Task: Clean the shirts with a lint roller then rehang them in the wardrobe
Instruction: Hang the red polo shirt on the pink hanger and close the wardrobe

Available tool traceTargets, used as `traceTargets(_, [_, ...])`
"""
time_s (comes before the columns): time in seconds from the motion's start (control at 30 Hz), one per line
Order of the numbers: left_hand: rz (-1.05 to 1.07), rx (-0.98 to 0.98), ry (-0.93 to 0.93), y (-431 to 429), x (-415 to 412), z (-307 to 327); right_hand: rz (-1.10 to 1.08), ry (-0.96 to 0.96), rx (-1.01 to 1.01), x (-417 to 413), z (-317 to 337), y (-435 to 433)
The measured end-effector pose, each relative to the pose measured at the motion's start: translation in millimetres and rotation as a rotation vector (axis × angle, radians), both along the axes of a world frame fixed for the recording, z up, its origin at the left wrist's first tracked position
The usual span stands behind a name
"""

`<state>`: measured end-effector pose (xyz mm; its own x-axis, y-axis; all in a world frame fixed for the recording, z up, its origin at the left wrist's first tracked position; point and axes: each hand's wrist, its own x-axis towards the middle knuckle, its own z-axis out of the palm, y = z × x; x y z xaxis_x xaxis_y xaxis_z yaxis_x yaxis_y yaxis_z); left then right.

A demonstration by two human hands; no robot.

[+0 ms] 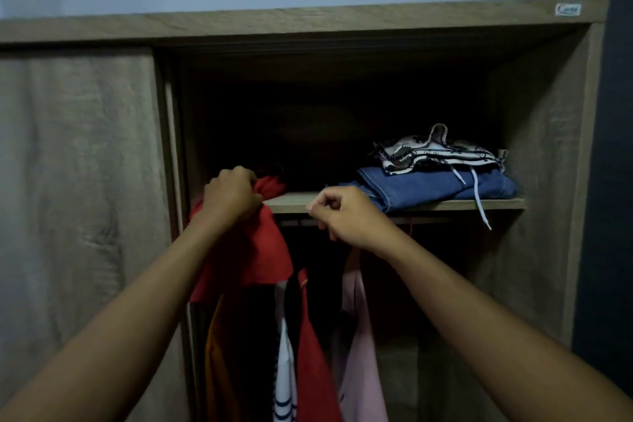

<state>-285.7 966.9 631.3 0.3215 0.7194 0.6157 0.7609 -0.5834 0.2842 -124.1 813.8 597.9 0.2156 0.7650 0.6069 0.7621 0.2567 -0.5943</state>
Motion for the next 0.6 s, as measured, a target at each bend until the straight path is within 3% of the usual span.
traceTargets(0.17, [-0.242, 0.134, -0.005, -29.6, -22.7, -19.1, -0.135, 0.038, 0.132, -2.9, 27.0, 26.0])
traceTargets(0.4, [-0.623, 0.224, 0.191, -61.0, -49.6, -47.7, -0.311, -0.16, -0.1, -21.7, 52.9, 69.8])
traceTargets(0.6, [-0.732, 0.224, 0.249, -76.8, -61.4, -59.8, -0.448, -0.328, -0.326, -42.2, 58.5, 97.1])
